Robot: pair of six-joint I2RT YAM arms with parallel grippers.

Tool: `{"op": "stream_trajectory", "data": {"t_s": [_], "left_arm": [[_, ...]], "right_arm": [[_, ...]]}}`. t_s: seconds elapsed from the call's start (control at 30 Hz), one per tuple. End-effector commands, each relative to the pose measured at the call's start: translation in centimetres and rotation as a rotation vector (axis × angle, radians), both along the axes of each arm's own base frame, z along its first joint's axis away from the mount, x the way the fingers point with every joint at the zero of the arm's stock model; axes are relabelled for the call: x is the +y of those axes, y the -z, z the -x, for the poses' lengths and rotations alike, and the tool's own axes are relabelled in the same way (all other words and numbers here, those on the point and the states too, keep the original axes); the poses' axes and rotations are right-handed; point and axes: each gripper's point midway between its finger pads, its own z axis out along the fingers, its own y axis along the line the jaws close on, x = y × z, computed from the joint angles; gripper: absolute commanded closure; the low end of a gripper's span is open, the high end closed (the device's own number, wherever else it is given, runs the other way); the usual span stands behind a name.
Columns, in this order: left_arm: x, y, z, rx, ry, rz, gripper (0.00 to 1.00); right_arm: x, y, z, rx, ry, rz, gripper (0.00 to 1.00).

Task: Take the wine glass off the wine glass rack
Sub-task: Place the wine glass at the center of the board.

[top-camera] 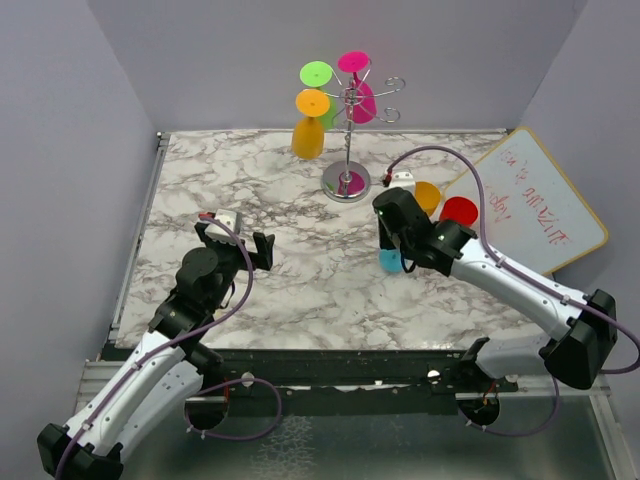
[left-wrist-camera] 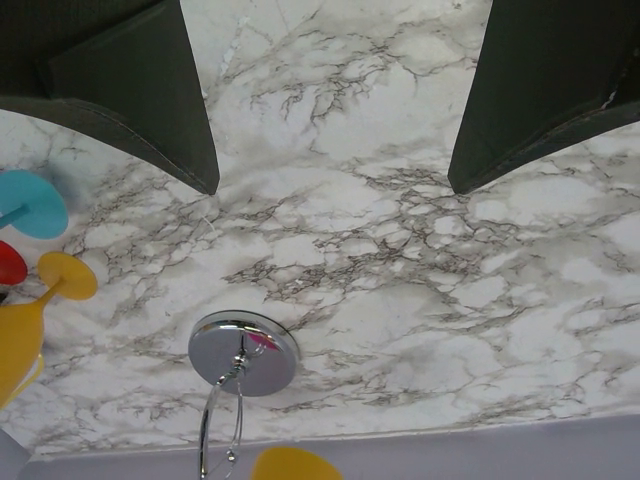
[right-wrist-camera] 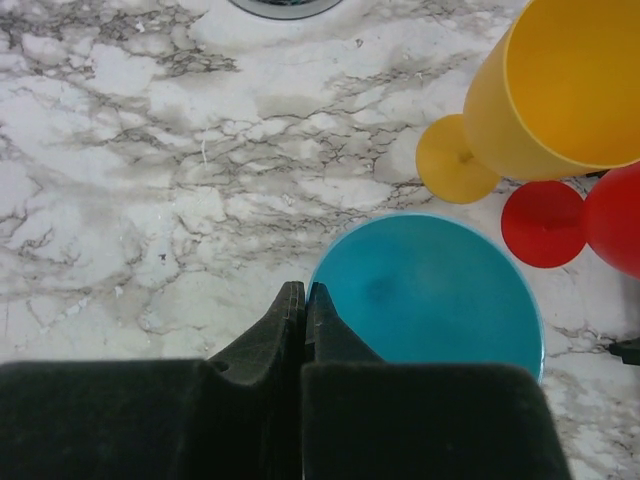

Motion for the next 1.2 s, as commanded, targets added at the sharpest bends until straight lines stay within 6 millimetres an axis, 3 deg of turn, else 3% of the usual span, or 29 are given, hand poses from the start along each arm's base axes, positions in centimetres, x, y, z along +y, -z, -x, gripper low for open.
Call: {"op": "stream_trajectory", "data": {"t_s": [0.0,0.6,1.17], "left_arm": [[-0.1,-1.2,0.1,-0.01,0.009,0.025,0.01],[-0.6,-1.5,0.5,-0.02,0.043,0.029,0.01],[-0.4,-1.2,0.4,-0.013,0.034,0.016,0.01]], "right_arm": [[-0.1,0.6,-1.8,0.002,0.074,-0.064,0.99],[-3.3,1.6,-4.7,0.02,0.227,-0.036,0.99],[-3.8,2.5,-5.3,0.066,0.189,-0.073,0.99]]}}
